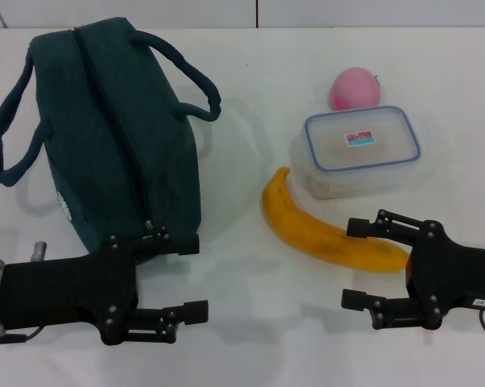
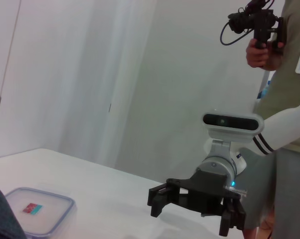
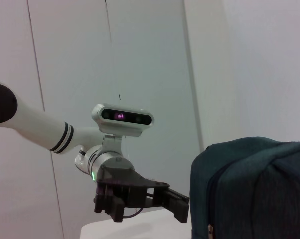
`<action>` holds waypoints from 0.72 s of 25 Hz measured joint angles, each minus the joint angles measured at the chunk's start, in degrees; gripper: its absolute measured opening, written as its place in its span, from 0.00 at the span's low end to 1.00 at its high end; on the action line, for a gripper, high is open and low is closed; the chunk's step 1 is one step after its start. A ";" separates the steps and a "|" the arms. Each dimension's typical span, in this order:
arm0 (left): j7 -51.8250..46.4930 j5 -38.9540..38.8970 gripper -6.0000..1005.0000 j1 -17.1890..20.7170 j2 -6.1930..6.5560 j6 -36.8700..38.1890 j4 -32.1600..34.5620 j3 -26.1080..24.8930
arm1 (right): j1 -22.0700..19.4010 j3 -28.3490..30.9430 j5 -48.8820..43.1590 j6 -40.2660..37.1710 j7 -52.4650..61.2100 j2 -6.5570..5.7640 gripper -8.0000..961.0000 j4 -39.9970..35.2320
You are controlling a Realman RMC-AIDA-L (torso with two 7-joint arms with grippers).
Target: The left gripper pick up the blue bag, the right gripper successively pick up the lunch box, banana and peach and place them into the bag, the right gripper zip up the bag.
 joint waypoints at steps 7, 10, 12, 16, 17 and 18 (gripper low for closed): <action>0.00 -0.14 0.86 0.14 -0.11 0.00 0.00 -0.17 | -0.09 -0.04 0.01 -0.31 0.00 0.00 0.92 0.00; 0.00 -0.49 0.86 0.19 -0.12 0.06 0.00 -0.17 | -0.13 -0.04 0.12 -0.32 0.01 0.00 0.92 0.00; 0.00 -0.64 0.86 0.19 0.09 0.63 0.00 -0.38 | -0.13 -0.04 0.13 -0.33 0.01 0.01 0.92 0.00; -0.48 -0.84 0.86 0.47 0.46 4.57 0.01 -4.02 | -0.12 0.33 0.17 -0.30 0.01 0.01 0.92 0.01; -0.48 -0.84 0.86 0.47 0.46 4.57 0.01 -4.02 | -0.12 0.42 0.19 -0.27 0.00 0.00 0.92 0.03; -1.13 -0.89 0.86 0.59 0.50 5.76 0.11 -5.52 | -0.12 0.46 0.20 -0.23 0.00 0.01 0.92 0.04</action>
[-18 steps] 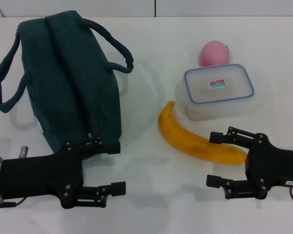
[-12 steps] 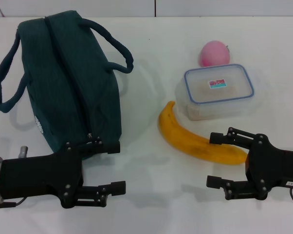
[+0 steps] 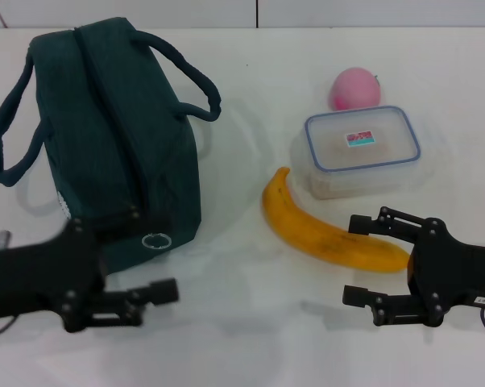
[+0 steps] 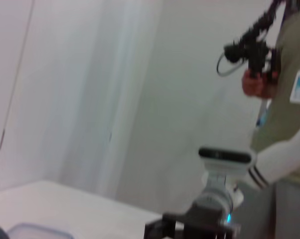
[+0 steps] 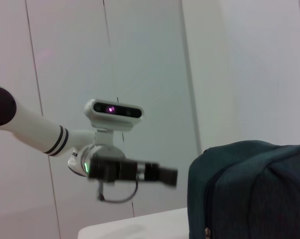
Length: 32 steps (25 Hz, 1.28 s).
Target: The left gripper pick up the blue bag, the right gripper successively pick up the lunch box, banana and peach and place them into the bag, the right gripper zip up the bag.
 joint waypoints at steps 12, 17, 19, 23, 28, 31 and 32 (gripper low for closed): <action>-5.72 -7.73 0.86 -2.04 0.48 -0.47 2.11 -22.72 | 0.12 0.12 1.42 0.28 -0.63 0.04 0.92 2.06; -12.69 -7.71 0.85 -5.25 0.89 -11.49 2.11 -28.20 | -0.74 0.05 2.88 -0.11 -0.96 -0.17 0.92 2.16; -16.30 -6.81 0.84 -6.91 1.23 -17.51 2.14 -28.03 | -1.25 0.06 3.02 -0.12 -1.25 -0.21 0.92 2.18; -22.17 -0.52 0.83 -9.70 1.57 -25.56 6.07 -27.50 | -2.01 0.19 3.58 -0.10 -1.69 -0.18 0.92 2.26; -37.76 13.14 0.82 -12.06 1.81 -29.09 17.53 -27.18 | -2.97 0.56 4.97 0.35 -3.39 -0.38 0.92 2.41; -48.67 18.71 0.82 -11.67 1.41 -27.48 28.77 -25.06 | -3.19 1.83 5.46 0.41 -4.74 -0.41 0.92 3.34; -52.29 19.36 0.82 -11.04 1.26 -27.05 32.60 -23.52 | -3.19 2.61 5.48 0.47 -5.15 -0.41 0.92 3.82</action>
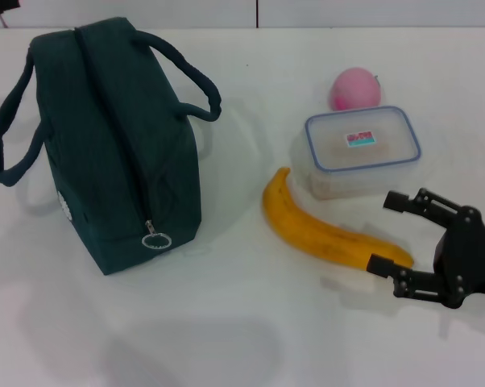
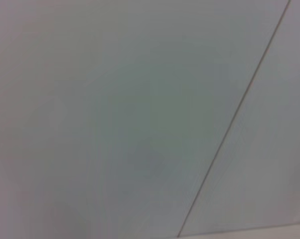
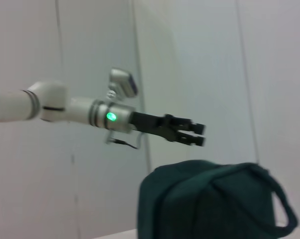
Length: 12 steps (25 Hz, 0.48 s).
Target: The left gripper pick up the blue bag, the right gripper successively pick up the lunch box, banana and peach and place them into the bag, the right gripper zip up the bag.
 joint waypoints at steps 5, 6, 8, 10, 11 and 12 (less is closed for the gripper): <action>-17.98 4.30 0.81 3.30 0.13 1.41 16.79 9.99 | -0.03 1.83 0.27 0.79 -0.70 -0.10 0.92 1.04; -20.78 5.38 0.80 3.66 0.12 1.79 18.97 11.28 | -0.03 1.83 0.27 0.79 -0.70 -0.10 0.92 1.04; -25.43 7.95 0.80 4.27 -0.46 3.04 23.29 12.96 | -0.25 2.09 0.52 0.86 -0.73 -0.15 0.92 1.03; -27.09 9.03 0.80 4.50 -1.35 4.30 24.88 13.22 | -0.34 2.14 0.56 0.92 -1.10 -0.16 0.92 1.03; -27.31 9.30 0.79 4.54 -1.81 4.79 24.99 13.25 | -0.37 2.14 0.56 0.94 -1.37 -0.16 0.92 1.06; -27.40 9.48 0.79 4.59 -2.21 5.20 25.00 13.27 | -0.39 2.14 0.56 0.96 -1.59 -0.15 0.92 1.10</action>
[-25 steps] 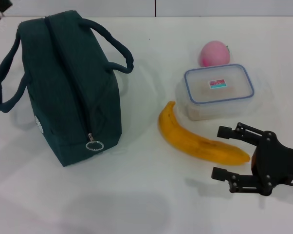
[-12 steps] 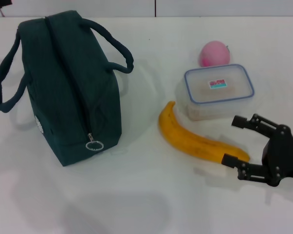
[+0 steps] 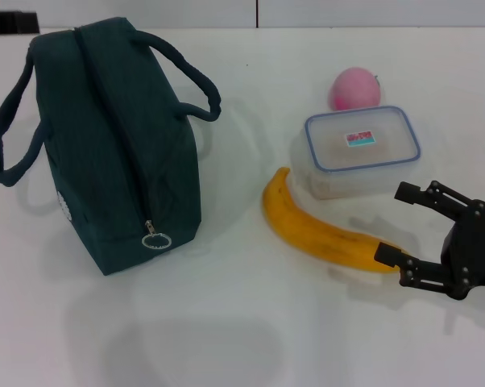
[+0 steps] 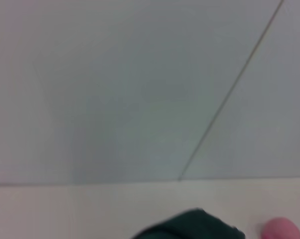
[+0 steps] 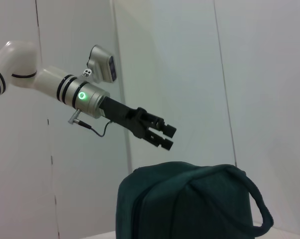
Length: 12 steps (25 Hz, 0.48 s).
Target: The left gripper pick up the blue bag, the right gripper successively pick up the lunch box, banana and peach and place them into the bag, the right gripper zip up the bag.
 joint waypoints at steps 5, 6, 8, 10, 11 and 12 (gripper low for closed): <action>-1.58 3.61 0.78 0.15 -1.05 1.68 -1.34 0.66 | -0.11 0.02 0.00 -0.20 -0.52 0.02 0.92 0.12; -2.00 4.88 0.78 0.15 -1.41 1.85 -1.36 0.70 | -0.11 0.02 0.00 -0.25 -0.53 0.03 0.92 0.13; -2.32 6.74 0.78 0.20 -2.12 1.99 -1.35 0.73 | -0.11 0.02 0.00 -0.29 -0.54 0.03 0.92 0.14; -2.32 7.70 0.77 0.38 -2.59 2.01 -1.49 0.92 | -0.11 0.02 0.00 -0.30 -0.56 0.03 0.92 0.14; -2.32 8.02 0.77 0.49 -2.76 2.04 -1.69 1.09 | -0.11 0.02 0.00 -0.31 -0.55 0.03 0.92 0.14; -2.33 8.05 0.77 0.55 -2.81 2.04 -2.02 1.37 | -0.11 0.02 -0.01 -0.31 -0.55 0.03 0.92 0.14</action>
